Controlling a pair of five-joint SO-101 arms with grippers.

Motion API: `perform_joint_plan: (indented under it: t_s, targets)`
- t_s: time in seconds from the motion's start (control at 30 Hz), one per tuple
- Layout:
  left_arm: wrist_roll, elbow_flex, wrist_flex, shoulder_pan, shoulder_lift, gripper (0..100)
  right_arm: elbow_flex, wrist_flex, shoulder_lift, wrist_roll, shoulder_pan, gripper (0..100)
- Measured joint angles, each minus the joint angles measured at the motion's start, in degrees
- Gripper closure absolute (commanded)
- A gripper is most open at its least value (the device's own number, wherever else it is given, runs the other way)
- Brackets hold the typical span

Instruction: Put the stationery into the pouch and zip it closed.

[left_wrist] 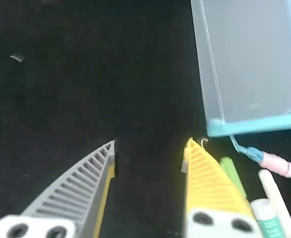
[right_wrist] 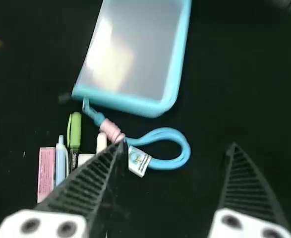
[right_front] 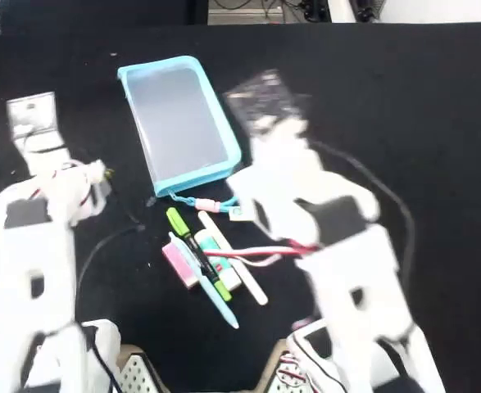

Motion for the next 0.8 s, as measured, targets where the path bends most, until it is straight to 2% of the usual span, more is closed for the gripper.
perform_joint_plan:
  t_s: [0.2, 0.3, 0.43, 0.67, 0.8]
  targets:
    - [5.8, -3.78, -6.77, 7.65, 17.41, 78, 15.21, -14.86, 1.41, -2.99, 0.62, 70.1]
    - [9.67, -4.75, -10.11, 8.09, 24.26, 78, 22.59, -23.47, 1.67, -4.57, -0.18, 70.1]
    - [13.89, -6.68, -10.9, 8.09, 29.71, 78, 30.86, -36.4, 1.93, -4.92, -5.8, 70.1]
    - [17.58, -6.95, -10.55, 5.19, 30.07, 78, 42.64, -60.57, 1.93, -4.92, -10.46, 70.2]
    - [17.67, -6.95, -8.79, -1.49, 30.07, 78, 43.34, -63.82, 3.69, -4.84, -10.9, 70.2]
